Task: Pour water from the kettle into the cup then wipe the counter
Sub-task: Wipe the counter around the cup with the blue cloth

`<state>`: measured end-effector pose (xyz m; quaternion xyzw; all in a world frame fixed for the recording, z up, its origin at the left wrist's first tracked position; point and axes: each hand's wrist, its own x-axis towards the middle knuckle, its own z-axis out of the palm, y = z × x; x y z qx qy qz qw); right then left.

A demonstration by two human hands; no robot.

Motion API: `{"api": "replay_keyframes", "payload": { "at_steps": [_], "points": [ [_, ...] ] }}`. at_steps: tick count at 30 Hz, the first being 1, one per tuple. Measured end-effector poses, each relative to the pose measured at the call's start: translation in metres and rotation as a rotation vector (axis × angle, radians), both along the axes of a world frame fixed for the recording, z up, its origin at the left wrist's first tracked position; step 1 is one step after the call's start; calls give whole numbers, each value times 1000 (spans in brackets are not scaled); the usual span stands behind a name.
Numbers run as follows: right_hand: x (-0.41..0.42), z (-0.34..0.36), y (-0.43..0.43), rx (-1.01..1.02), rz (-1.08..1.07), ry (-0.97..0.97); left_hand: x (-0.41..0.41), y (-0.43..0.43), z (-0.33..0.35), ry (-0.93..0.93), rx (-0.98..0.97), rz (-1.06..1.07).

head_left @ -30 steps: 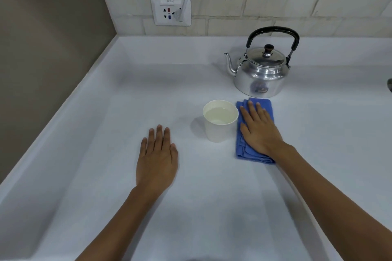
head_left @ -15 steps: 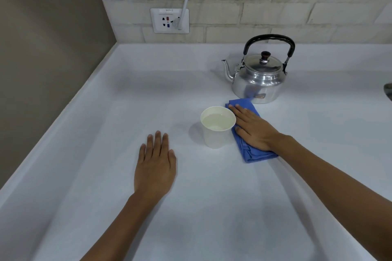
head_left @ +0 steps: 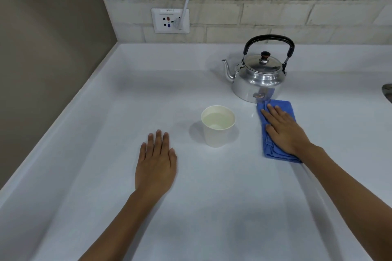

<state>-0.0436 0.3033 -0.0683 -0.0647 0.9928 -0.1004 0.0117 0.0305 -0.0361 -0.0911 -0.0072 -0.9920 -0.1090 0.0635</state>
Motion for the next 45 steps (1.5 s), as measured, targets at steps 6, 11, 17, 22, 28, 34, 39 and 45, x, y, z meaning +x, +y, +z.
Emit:
{"api": "replay_keyframes", "payload": {
  "at_steps": [6, 11, 17, 22, 28, 34, 39, 45],
  "points": [
    [65, -11, -47, -29, 270, 94, -1, 0, -2, 0, -8, -5],
    [55, -3, -27, -67, 251, 23, -1, -4, -3, -6, -14, -6],
    [46, -2, -12, -28, -39, 13, -1, -4, -2, -4, -9, -7],
    [90, -8, -56, -26, -76, 78, -2, 0, -3, -2, -14, 4],
    [135, -10, -111, -39, -5, 102, 0, 0, 5, 3, 10, -16],
    [102, 9, -78, -426, -114, 167, 18, 10, 24, 137, 108, -156],
    [50, 7, -29, -307, -192, 101, 44, 75, 40, 238, 197, -503],
    [38, -6, -16, -182, -150, 69, 35, 148, 31, -8, 136, -604]
  ]
}}
